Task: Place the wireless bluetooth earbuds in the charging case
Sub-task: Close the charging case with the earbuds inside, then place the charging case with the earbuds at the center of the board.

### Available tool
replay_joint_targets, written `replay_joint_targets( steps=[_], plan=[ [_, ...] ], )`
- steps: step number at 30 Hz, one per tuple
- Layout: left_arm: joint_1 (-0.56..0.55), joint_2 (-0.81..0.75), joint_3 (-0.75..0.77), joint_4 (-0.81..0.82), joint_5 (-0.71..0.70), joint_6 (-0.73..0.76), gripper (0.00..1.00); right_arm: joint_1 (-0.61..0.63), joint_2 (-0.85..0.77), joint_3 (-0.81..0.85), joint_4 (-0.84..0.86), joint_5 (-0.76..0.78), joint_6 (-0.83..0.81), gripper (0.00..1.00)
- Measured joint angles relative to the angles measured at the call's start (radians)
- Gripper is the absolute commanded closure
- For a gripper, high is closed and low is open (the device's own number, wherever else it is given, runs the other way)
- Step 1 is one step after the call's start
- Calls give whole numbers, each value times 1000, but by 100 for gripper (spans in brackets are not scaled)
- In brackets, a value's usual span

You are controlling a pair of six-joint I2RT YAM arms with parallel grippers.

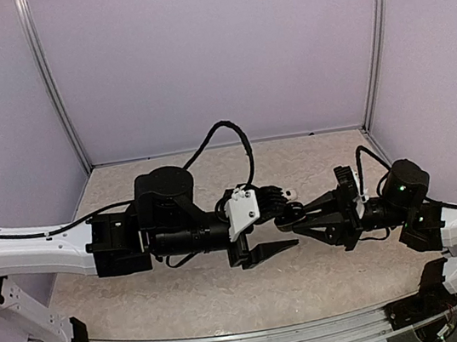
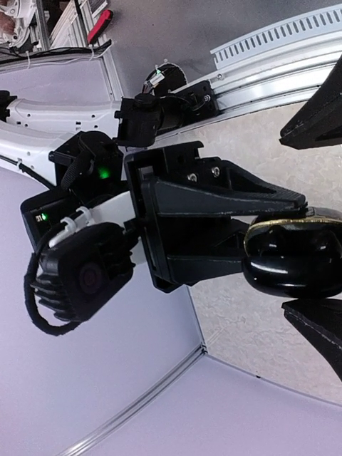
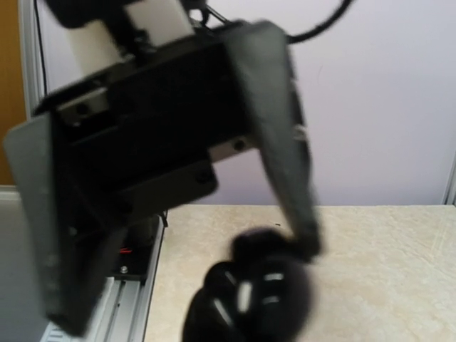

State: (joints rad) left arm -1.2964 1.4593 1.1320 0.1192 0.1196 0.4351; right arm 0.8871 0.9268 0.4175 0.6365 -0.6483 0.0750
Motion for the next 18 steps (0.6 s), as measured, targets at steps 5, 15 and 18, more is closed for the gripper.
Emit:
replay_joint_targets(
  steps=[5,15,18],
  plan=[
    [-42,-18,-14,0,-14,53,30,1,2,0,-8,23,13,100],
    [-18,-87,-154,78,-86,3,11,-28,8,16,-59,141,95,100],
    [25,-123,-192,120,-138,-62,1,-78,23,40,-108,171,138,100]
  ],
)
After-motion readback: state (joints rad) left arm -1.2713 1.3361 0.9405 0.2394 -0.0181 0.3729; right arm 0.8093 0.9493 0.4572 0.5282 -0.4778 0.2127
